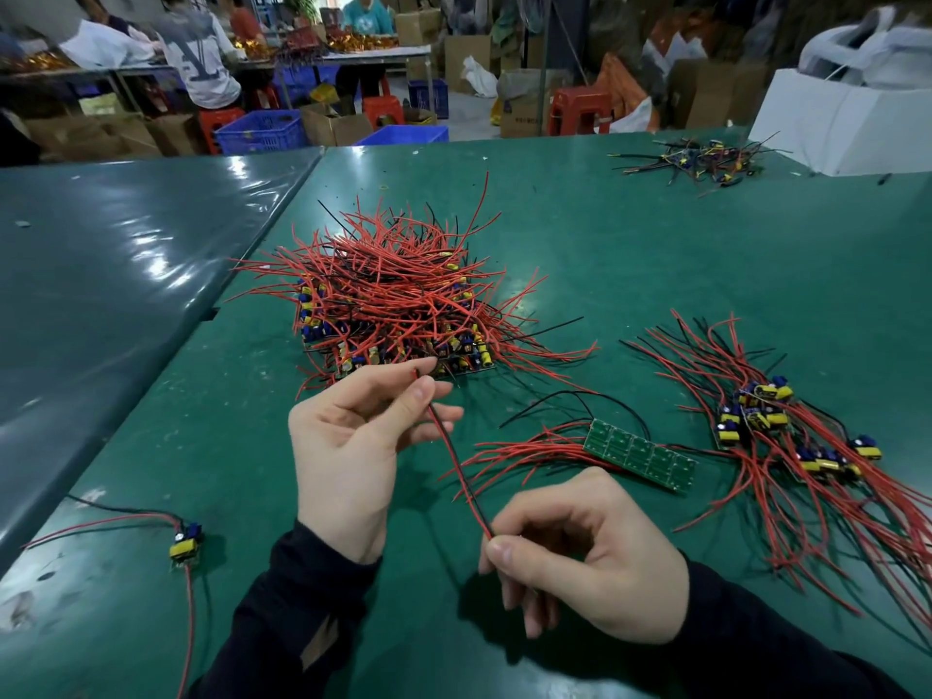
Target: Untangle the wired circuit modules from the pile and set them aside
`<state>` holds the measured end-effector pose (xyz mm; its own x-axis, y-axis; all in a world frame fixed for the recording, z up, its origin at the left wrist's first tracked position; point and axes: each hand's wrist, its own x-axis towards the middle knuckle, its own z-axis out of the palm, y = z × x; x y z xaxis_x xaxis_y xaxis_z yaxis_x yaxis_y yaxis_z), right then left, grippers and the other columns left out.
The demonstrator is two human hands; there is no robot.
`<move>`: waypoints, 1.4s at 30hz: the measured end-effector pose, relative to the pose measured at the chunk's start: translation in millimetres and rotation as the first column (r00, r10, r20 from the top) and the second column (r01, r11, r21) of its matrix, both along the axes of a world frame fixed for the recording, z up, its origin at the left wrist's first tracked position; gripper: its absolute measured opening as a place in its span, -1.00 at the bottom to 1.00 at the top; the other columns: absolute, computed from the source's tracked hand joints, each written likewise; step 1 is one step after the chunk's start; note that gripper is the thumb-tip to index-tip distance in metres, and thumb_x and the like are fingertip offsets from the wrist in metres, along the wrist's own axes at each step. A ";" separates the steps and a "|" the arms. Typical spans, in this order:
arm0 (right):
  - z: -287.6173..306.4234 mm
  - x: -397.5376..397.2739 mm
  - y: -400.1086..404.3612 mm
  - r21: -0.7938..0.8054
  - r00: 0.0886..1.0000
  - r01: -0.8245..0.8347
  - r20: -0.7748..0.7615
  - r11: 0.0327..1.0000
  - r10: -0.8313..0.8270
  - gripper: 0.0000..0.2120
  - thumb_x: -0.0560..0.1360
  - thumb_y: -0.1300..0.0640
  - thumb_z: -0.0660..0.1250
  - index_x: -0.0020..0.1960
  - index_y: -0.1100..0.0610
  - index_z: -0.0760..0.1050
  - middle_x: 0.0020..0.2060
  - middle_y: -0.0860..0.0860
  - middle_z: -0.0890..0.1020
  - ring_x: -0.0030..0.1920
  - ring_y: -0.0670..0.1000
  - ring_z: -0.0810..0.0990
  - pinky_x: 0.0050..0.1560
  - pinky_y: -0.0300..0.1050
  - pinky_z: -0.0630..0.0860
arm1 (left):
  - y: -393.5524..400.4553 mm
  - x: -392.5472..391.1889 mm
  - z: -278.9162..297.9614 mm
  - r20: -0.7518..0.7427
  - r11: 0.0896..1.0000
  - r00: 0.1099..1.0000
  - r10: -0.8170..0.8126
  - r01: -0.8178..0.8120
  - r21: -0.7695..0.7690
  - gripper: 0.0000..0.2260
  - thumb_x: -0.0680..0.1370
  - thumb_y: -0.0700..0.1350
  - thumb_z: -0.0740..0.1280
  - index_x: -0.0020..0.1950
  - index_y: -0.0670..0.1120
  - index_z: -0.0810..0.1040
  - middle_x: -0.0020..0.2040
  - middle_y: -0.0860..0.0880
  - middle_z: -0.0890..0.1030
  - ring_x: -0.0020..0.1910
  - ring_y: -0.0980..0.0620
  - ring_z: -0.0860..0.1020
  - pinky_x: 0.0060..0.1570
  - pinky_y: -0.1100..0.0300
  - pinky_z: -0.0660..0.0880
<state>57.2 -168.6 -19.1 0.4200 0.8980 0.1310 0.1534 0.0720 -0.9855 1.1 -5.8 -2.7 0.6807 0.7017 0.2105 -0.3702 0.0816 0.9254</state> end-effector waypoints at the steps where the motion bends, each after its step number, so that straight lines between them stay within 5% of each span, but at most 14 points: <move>1: 0.1 0.4 0.0 0.001 1.000 0.002 -0.005 1.000 -0.002 -0.85 0.51 0.22 0.31 -0.22 0.10 0.58 -0.47 0.01 0.59 -0.54 -0.02 0.57 -0.53 -0.25 0.46 | -0.4 0.0 -0.3 0.010 0.999 1.000 0.025 -0.025 0.021 -0.89 0.37 -0.27 0.38 -0.14 -0.19 0.63 -0.29 -0.12 0.69 -0.39 -0.02 0.65 -0.39 0.28 0.55; 4: -0.8 0.9 1.7 0.013 0.998 0.024 -0.060 1.000 -0.023 -0.84 0.50 0.22 0.30 -0.23 0.09 0.59 -0.46 0.04 0.59 -0.55 -0.02 0.55 -0.53 -0.27 0.44 | -0.6 0.9 0.1 -0.005 0.998 1.000 0.008 -0.008 0.060 -0.83 0.37 -0.25 0.38 -0.05 -0.16 0.63 -0.24 -0.10 0.70 -0.34 -0.01 0.66 -0.35 0.28 0.56; 7: -1.8 3.1 5.7 0.053 0.979 0.136 -0.160 0.989 -0.126 -0.83 0.47 0.19 0.29 -0.27 0.09 0.60 -0.48 0.06 0.57 -0.57 -0.01 0.52 -0.56 -0.26 0.43 | -4.8 1.3 -2.7 -0.080 0.951 0.950 -0.303 0.296 -0.096 -0.60 0.31 -0.22 0.39 0.14 -0.14 0.55 -0.11 -0.13 0.71 -0.21 -0.02 0.68 -0.27 0.27 0.58; 10: -1.7 10.0 7.6 0.102 0.948 0.266 -0.209 0.958 -0.241 -0.82 0.48 0.17 0.32 -0.27 0.18 0.58 -0.48 0.09 0.56 -0.57 0.03 0.50 -0.56 -0.26 0.41 | -15.2 0.5 -8.1 -0.173 0.837 0.819 -0.547 0.539 -0.095 -0.63 0.31 -0.21 0.41 0.12 -0.18 0.62 -0.09 -0.18 0.68 -0.25 0.00 0.64 -0.23 0.25 0.57; 13: -2.6 12.3 8.4 0.060 0.938 0.298 -0.201 0.953 -0.281 -0.81 0.46 0.09 0.33 -0.27 0.17 0.57 -0.47 0.08 0.57 -0.52 0.03 0.53 -0.53 -0.24 0.43 | -19.1 1.3 -11.1 -0.197 0.834 0.813 -0.548 0.550 -0.051 -0.75 0.33 -0.18 0.42 -0.03 -0.21 0.69 -0.27 -0.25 0.58 -0.39 -0.04 0.53 -0.28 0.20 0.55; 20: -2.2 13.2 8.8 0.070 0.961 0.233 -0.170 0.970 -0.219 -0.79 0.46 0.14 0.27 -0.30 0.07 0.62 -0.33 0.07 0.61 -0.26 -0.04 0.58 -0.36 -0.29 0.47 | -17.1 0.8 -8.5 -0.209 0.802 0.781 -0.588 0.530 -0.276 -0.79 0.22 -0.15 0.46 -0.19 -0.17 0.71 -0.30 -0.13 0.64 -0.43 0.03 0.53 -0.39 0.21 0.52; 23: -1.0 12.3 9.9 0.077 0.962 0.167 -0.230 0.983 -0.146 -0.80 0.46 0.15 0.26 -0.30 0.11 0.59 -0.35 0.05 0.58 -0.31 -0.02 0.54 -0.35 -0.21 0.46 | -14.6 0.2 -7.8 -0.185 0.781 0.769 -0.611 0.550 -0.294 -0.88 0.25 -0.17 0.44 -0.26 -0.17 0.69 -0.37 -0.12 0.59 -0.47 0.01 0.51 -0.42 0.20 0.51; 31: -7.5 8.0 7.9 0.151 0.911 0.330 0.209 0.932 -0.356 -0.80 0.46 0.19 0.31 -0.33 0.09 0.57 -0.42 0.03 0.55 -0.34 -0.04 0.51 -0.23 -0.24 0.41 | -14.9 2.2 -3.5 -0.209 0.912 0.912 -0.351 0.283 -0.298 -0.96 0.18 -0.18 0.45 -0.41 -0.13 0.65 -0.34 -0.01 0.64 -0.38 0.14 0.57 -0.40 0.32 0.50; 35: -6.3 5.1 8.6 0.188 0.874 0.339 0.298 0.922 -0.383 -0.80 0.46 0.20 0.33 -0.33 0.04 0.55 -0.42 -0.10 0.53 -0.34 -0.04 0.51 -0.23 -0.21 0.41 | -13.2 0.1 0.2 -0.191 0.966 0.956 -0.224 0.191 -0.177 -0.95 0.21 -0.19 0.45 -0.41 -0.16 0.64 -0.34 -0.02 0.59 -0.37 0.15 0.54 -0.46 0.31 0.45; 42: -6.1 -1.0 7.0 0.235 0.807 0.297 0.457 0.926 -0.374 -0.82 0.45 0.26 0.35 -0.33 0.17 0.54 -0.42 -0.02 0.50 -0.36 -0.03 0.48 -0.30 -0.08 0.43 | -3.2 1.1 -3.2 -0.108 0.999 0.994 0.001 -0.005 -0.037 -0.90 0.29 -0.28 0.45 -0.42 -0.16 0.62 -0.34 -0.02 0.55 -0.40 0.13 0.55 -0.52 0.30 0.44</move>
